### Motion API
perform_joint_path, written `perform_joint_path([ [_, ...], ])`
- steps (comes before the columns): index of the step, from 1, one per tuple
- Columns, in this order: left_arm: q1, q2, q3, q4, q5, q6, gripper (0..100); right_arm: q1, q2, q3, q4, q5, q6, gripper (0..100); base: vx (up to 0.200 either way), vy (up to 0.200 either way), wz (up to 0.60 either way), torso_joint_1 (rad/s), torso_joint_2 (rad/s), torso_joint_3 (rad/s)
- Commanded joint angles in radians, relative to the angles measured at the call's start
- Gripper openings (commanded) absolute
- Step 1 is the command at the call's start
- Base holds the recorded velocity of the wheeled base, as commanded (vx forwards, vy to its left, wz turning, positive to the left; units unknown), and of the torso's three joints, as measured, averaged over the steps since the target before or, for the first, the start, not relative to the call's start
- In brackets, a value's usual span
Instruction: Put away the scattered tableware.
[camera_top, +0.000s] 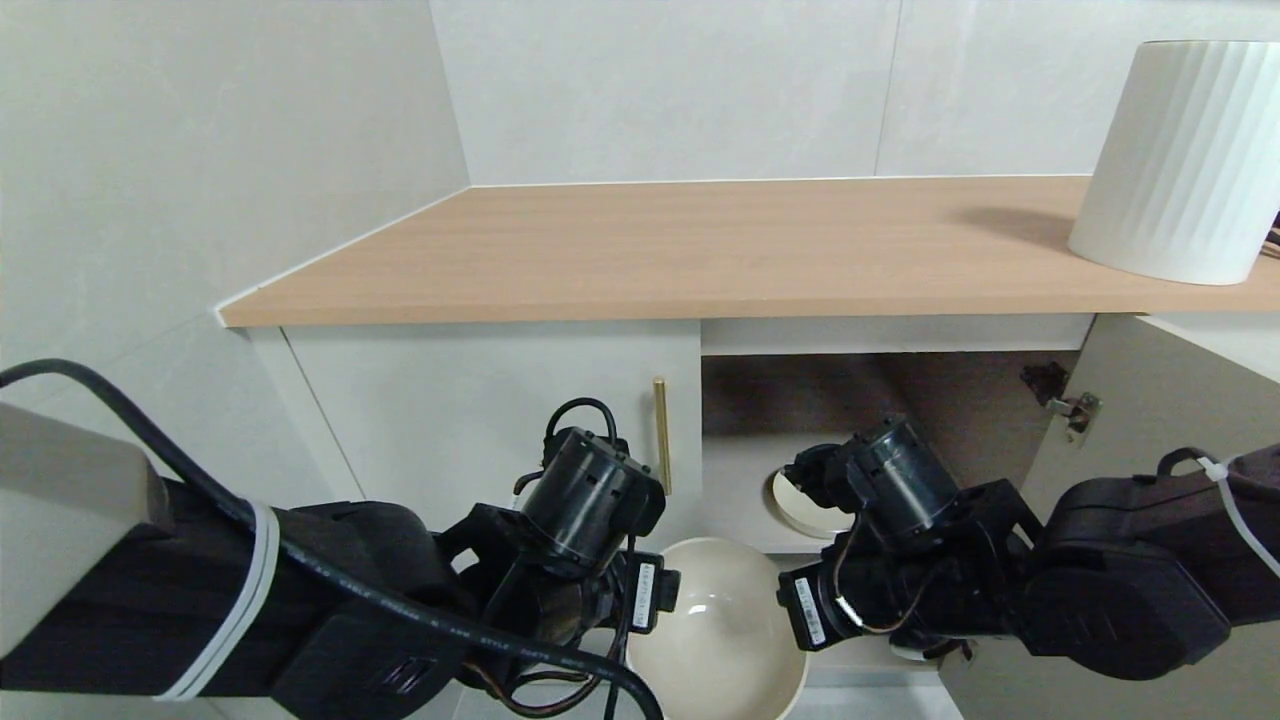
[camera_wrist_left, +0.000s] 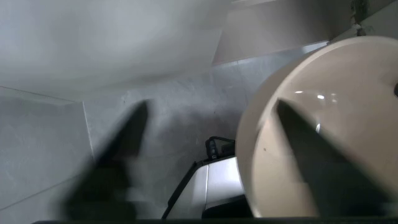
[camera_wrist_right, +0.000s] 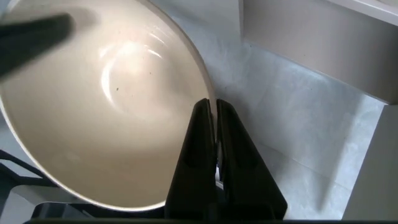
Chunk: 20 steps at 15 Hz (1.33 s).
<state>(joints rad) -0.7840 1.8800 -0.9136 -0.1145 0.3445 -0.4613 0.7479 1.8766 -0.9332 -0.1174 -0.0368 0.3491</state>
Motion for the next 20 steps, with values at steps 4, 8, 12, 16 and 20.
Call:
perform_joint_path([
  [4, 0.002, -0.007, -0.001, -0.001, 0.001, 0.000, 100, -0.001, 0.021, -0.001, -0.002, -0.003, 0.002, 0, 0.000, 0.000, 0.00, 0.000, 0.00, 0.000],
  [8, 0.006, -0.022, -0.004, -0.002, 0.001, -0.007, 100, -0.087, 0.087, 0.008, -0.068, -0.074, 0.011, 0, 0.000, 0.000, 0.00, 0.000, 0.00, 0.000],
  [12, 0.006, -0.032, -0.004, -0.002, 0.001, -0.007, 100, -0.239, 0.162, 0.051, -0.340, -0.095, 0.056, 0, 0.000, 0.000, 0.00, 0.000, 0.00, 0.000],
  [16, 0.008, -0.032, -0.004, -0.001, 0.001, -0.007, 100, -0.334, 0.248, 0.037, -0.505, -0.133, 0.106, 0, 0.000, 0.000, 0.00, 0.000, 0.00, 0.000],
  [20, 0.008, -0.033, -0.004, -0.001, 0.001, -0.007, 100, -0.409, 0.349, -0.039, -0.571, -0.181, 0.113, 0, 0.000, 0.000, 0.00, 0.000, 0.00, 0.000],
])
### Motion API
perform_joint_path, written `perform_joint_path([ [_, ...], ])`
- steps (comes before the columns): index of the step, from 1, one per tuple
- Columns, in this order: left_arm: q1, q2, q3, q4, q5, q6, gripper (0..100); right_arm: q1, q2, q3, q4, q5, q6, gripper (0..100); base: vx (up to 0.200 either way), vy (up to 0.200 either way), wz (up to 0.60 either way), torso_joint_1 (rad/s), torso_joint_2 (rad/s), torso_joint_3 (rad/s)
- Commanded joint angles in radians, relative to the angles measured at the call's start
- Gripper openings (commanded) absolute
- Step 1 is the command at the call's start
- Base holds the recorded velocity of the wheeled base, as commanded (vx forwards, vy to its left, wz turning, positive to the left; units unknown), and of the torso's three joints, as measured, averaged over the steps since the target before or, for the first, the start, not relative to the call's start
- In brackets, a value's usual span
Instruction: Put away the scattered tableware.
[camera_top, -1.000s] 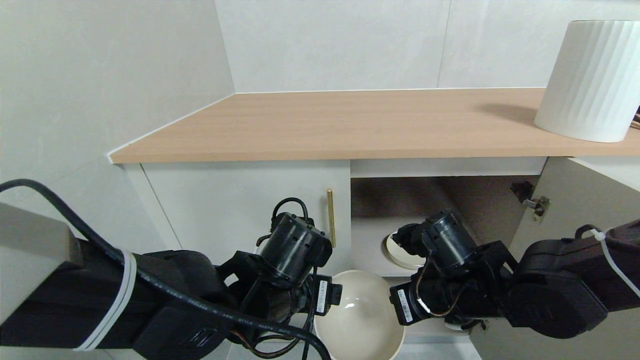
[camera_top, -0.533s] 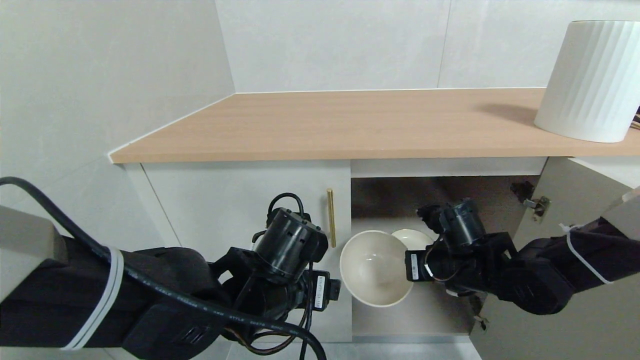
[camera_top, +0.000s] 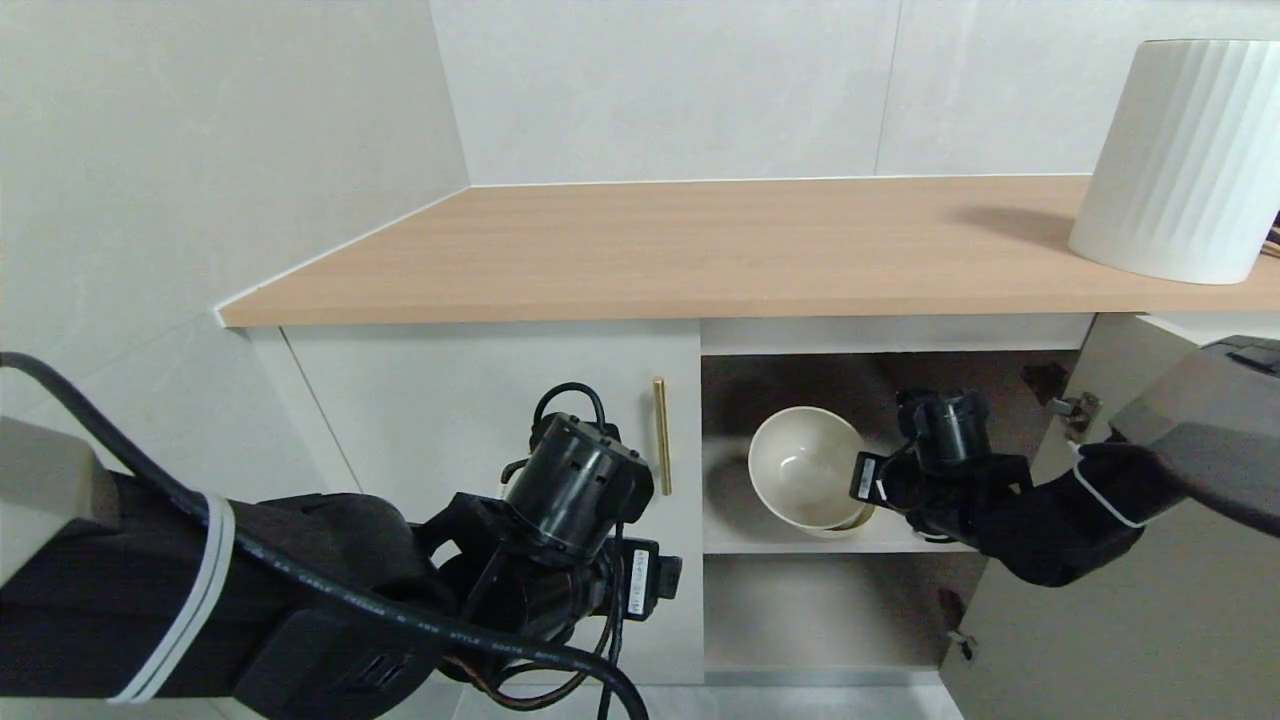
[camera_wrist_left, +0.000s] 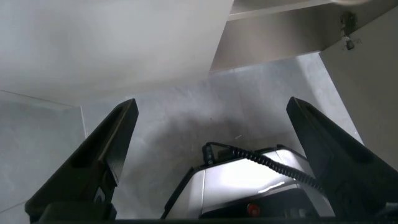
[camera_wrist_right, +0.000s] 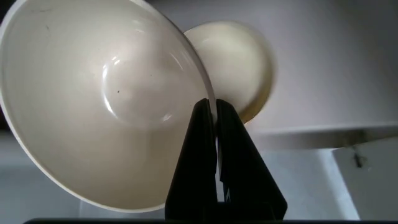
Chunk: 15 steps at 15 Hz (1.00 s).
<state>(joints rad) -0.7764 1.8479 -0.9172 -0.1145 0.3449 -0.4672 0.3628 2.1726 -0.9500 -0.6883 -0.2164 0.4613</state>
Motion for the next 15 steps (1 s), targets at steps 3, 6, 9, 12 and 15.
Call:
perform_joint_path([
  [3, 0.000, 0.001, 0.000, -0.001, 0.000, -0.001, 100, -0.056, 0.104, -0.062, 0.000, -0.006, 0.000, 0, 0.000, 0.000, 0.00, 0.000, 0.00, 0.000],
  [6, 0.000, 0.001, 0.000, -0.001, 0.000, -0.001, 100, -0.070, 0.136, -0.095, 0.001, -0.015, 0.000, 0, 0.000, 0.000, 0.00, 0.000, 0.00, 0.000],
  [9, 0.000, 0.001, 0.000, -0.001, 0.000, -0.001, 100, -0.073, 0.148, -0.102, 0.001, -0.021, 0.000, 0, 0.000, 0.000, 0.00, 0.000, 0.00, 0.000],
  [12, 0.000, 0.001, 0.000, -0.001, 0.000, -0.001, 100, -0.071, 0.151, -0.104, 0.001, -0.021, -0.001, 0, 0.000, 0.000, 0.00, 0.000, 0.00, 0.000],
  [15, 0.002, 0.001, 0.000, -0.001, 0.000, -0.001, 100, -0.071, 0.151, -0.104, 0.001, -0.020, -0.001, 0, 0.000, 0.000, 0.00, 0.000, 0.00, 0.000],
])
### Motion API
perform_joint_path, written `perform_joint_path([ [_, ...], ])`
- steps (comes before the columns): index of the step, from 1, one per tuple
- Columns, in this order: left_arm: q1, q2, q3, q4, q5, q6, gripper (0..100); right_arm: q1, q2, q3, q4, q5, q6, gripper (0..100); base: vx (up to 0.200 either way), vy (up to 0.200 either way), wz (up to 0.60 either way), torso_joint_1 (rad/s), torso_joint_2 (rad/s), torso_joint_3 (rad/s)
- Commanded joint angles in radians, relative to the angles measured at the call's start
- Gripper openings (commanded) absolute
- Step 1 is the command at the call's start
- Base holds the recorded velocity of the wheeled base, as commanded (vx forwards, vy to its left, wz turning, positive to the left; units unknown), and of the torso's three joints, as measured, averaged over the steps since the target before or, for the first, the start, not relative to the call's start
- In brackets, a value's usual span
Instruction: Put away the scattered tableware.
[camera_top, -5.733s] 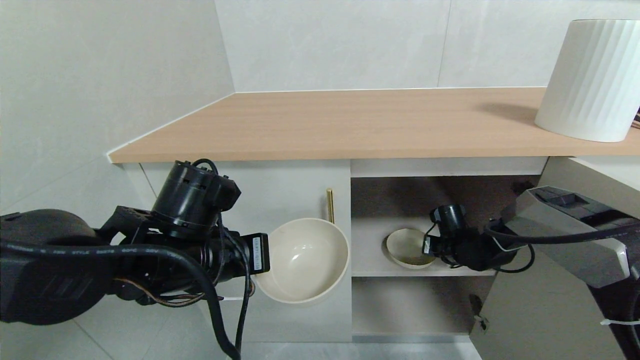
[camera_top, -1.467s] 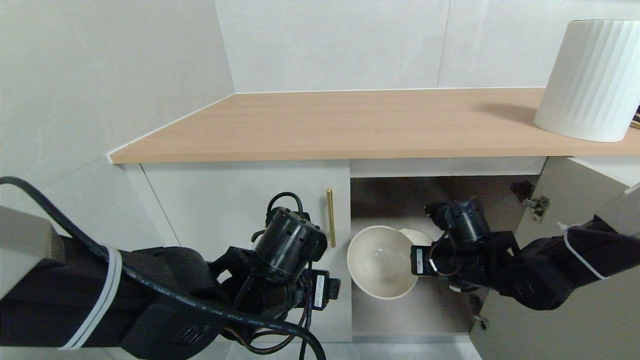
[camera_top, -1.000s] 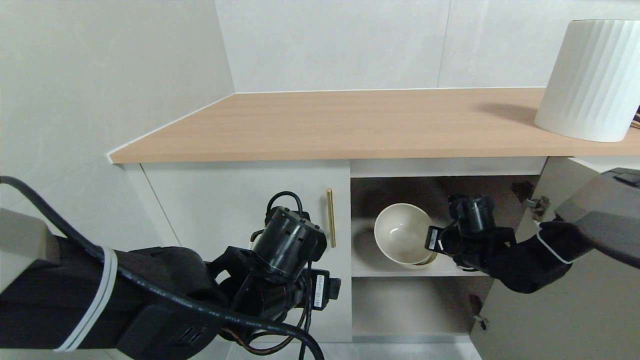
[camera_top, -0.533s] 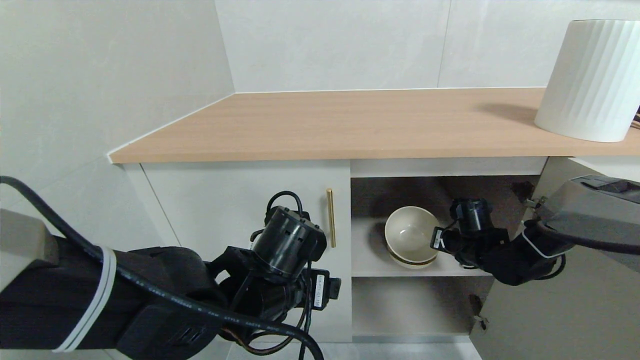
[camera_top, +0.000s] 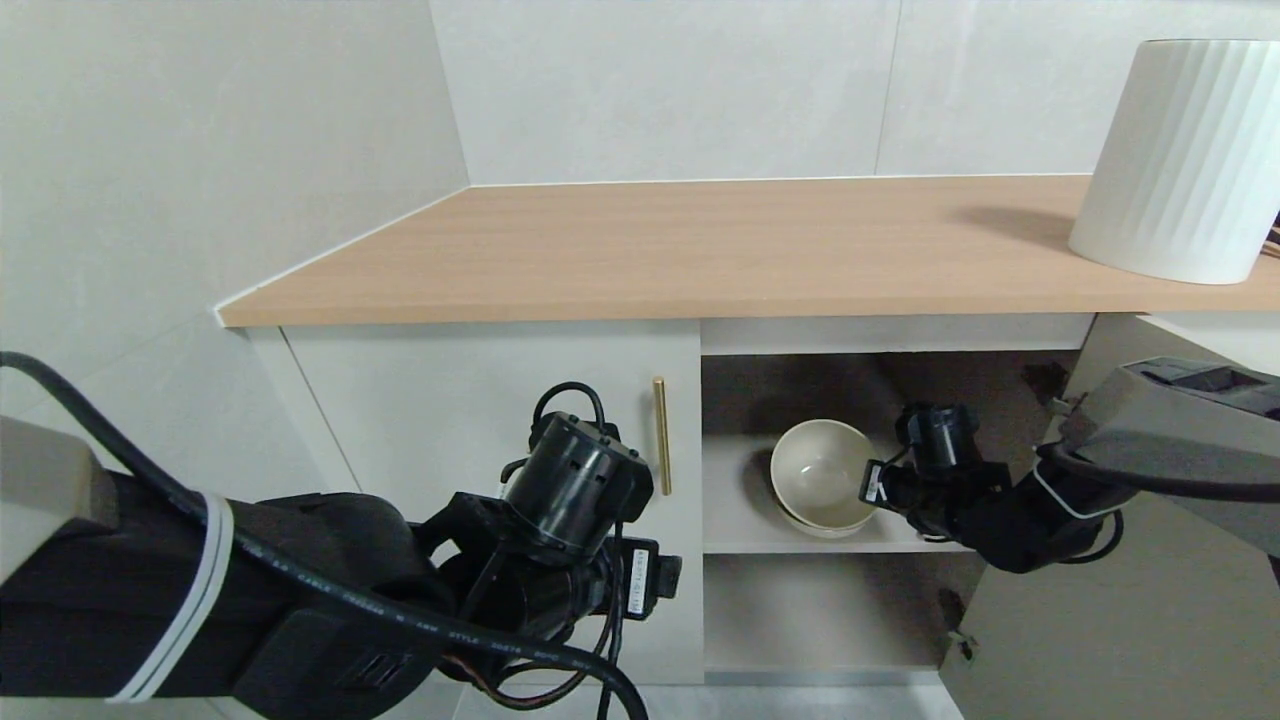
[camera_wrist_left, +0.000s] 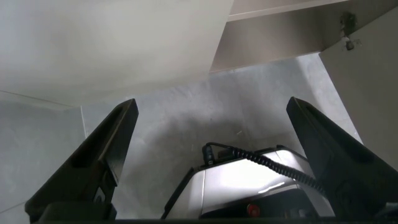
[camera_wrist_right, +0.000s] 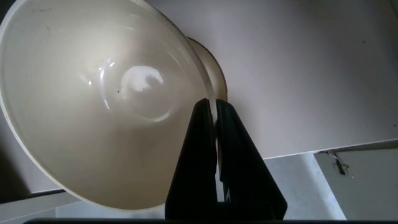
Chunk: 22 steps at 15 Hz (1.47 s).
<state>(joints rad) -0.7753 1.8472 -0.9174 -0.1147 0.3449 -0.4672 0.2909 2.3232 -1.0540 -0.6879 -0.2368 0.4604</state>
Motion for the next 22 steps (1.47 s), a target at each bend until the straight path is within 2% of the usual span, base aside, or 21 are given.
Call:
perform_joint_path([
  [1, 0.001, 0.001, 0.000, 0.000, 0.000, -0.001, 100, 0.001, 0.001, 0.000, -0.001, 0.001, 0.000, 0, 0.000, 0.000, 0.00, 0.000, 0.00, 0.000],
  [6, -0.001, 0.001, 0.000, 0.000, 0.000, -0.001, 100, 0.001, 0.016, -0.011, 0.001, 0.001, 0.000, 0, 0.000, 0.000, 0.00, 0.000, 0.00, 0.000],
  [7, -0.001, 0.001, 0.000, 0.000, 0.000, -0.001, 100, 0.001, 0.016, -0.011, 0.001, 0.001, 0.000, 100, 0.000, 0.000, 0.00, 0.000, 0.00, 0.000],
  [14, 0.002, 0.001, 0.000, -0.002, 0.000, -0.002, 100, 0.005, -0.005, 0.000, 0.005, 0.004, 0.000, 100, 0.000, 0.000, 0.00, 0.000, 0.00, 0.000],
  [17, 0.024, -0.037, -0.003, -0.002, -0.003, -0.028, 100, 0.016, -0.104, 0.058, 0.018, 0.019, -0.005, 100, 0.000, 0.000, 0.00, 0.000, 0.00, 0.000],
  [19, 0.045, -0.112, 0.009, 0.004, -0.007, -0.027, 100, 0.037, -0.239, 0.132, 0.083, 0.074, -0.020, 100, 0.000, 0.000, 0.00, 0.000, 0.00, 0.000],
  [22, 0.091, -0.264, 0.081, 0.009, -0.021, -0.021, 100, 0.079, -0.487, 0.216, 0.266, 0.175, -0.080, 100, 0.000, 0.000, 0.00, 0.000, 0.00, 0.000],
])
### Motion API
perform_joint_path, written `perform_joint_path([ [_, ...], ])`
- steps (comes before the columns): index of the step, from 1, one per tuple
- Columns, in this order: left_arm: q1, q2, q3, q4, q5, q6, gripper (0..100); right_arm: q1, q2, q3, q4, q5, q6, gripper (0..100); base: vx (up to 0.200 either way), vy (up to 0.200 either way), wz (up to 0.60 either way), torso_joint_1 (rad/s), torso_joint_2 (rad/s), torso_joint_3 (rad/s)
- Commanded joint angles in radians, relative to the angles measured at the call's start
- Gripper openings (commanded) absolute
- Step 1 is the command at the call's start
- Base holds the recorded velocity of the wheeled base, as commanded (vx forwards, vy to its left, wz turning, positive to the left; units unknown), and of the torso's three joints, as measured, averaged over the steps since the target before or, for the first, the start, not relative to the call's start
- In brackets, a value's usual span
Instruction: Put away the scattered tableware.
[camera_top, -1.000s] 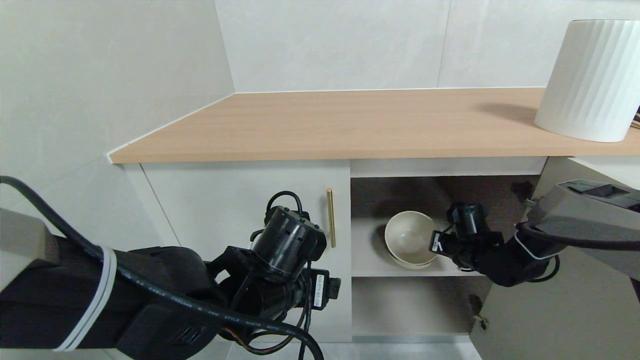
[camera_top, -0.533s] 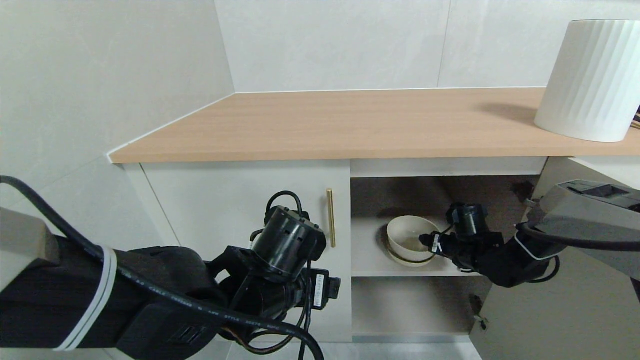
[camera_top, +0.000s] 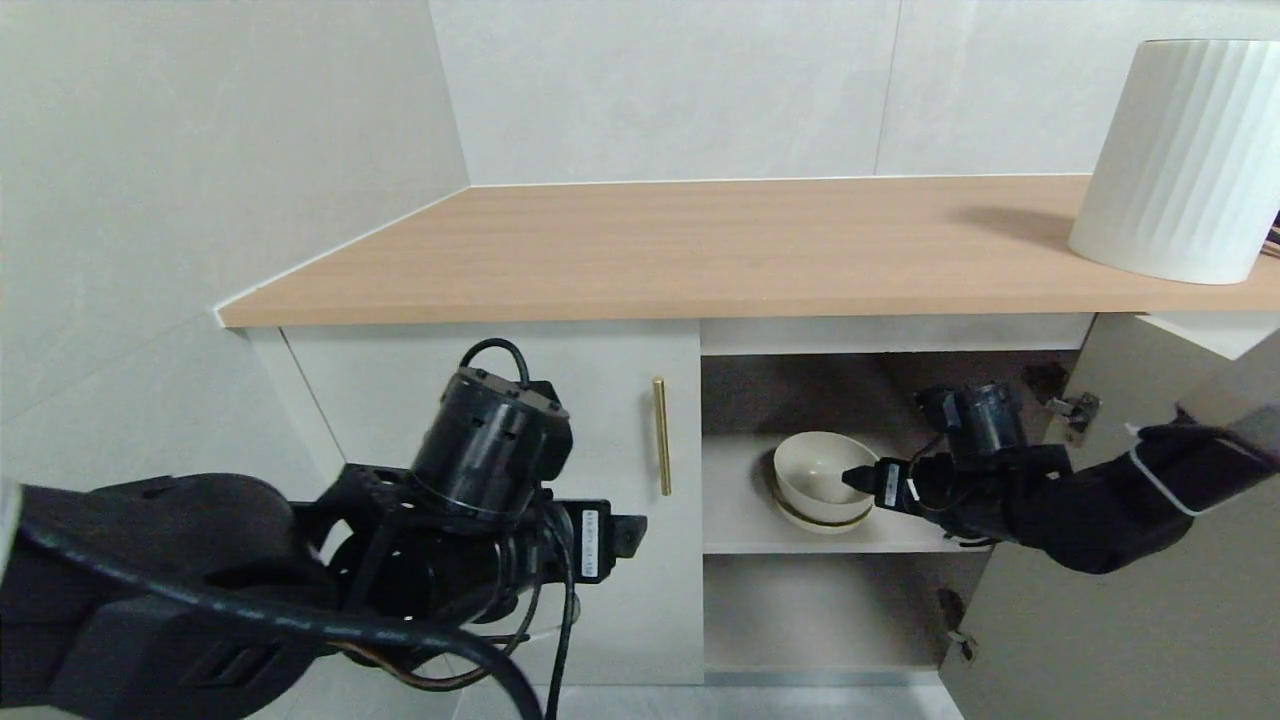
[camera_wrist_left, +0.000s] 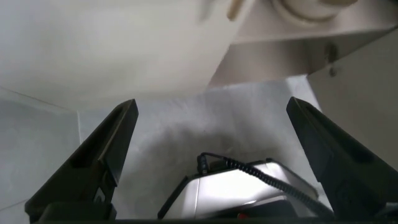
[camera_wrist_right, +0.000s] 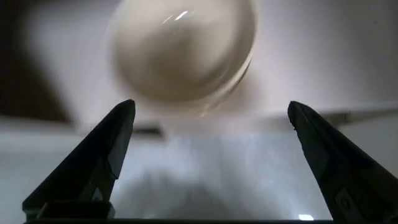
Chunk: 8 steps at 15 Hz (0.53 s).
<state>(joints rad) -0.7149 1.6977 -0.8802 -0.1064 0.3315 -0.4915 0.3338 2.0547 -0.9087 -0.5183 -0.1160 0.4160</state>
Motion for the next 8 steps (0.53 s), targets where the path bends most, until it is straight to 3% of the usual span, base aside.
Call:
perform_joint_path([
  [1, 0.038, -0.182, 0.069, 0.004, -0.015, 0.005, 100, 0.060, -0.321, 0.076, 0.190, 0.062, -0.060, 100, 0.000, 0.000, 0.00, 0.000, 0.00, 0.000],
  [4, 0.045, -0.288, 0.129, 0.053, -0.017, 0.008, 100, 0.113, -0.511, 0.146, 0.366, 0.062, -0.062, 100, 0.000, 0.000, 0.00, 0.000, 0.00, 0.000],
  [6, 0.103, -0.308, 0.173, 0.054, -0.017, 0.013, 100, 0.133, -0.596, 0.251, 0.370, 0.062, -0.062, 100, 0.000, 0.000, 0.00, 0.000, 0.00, 0.000],
  [8, 0.117, -0.312, 0.201, 0.053, -0.031, 0.011, 100, 0.139, -0.663, 0.323, 0.371, 0.071, -0.063, 100, 0.000, 0.000, 0.00, 0.000, 0.00, 0.000],
])
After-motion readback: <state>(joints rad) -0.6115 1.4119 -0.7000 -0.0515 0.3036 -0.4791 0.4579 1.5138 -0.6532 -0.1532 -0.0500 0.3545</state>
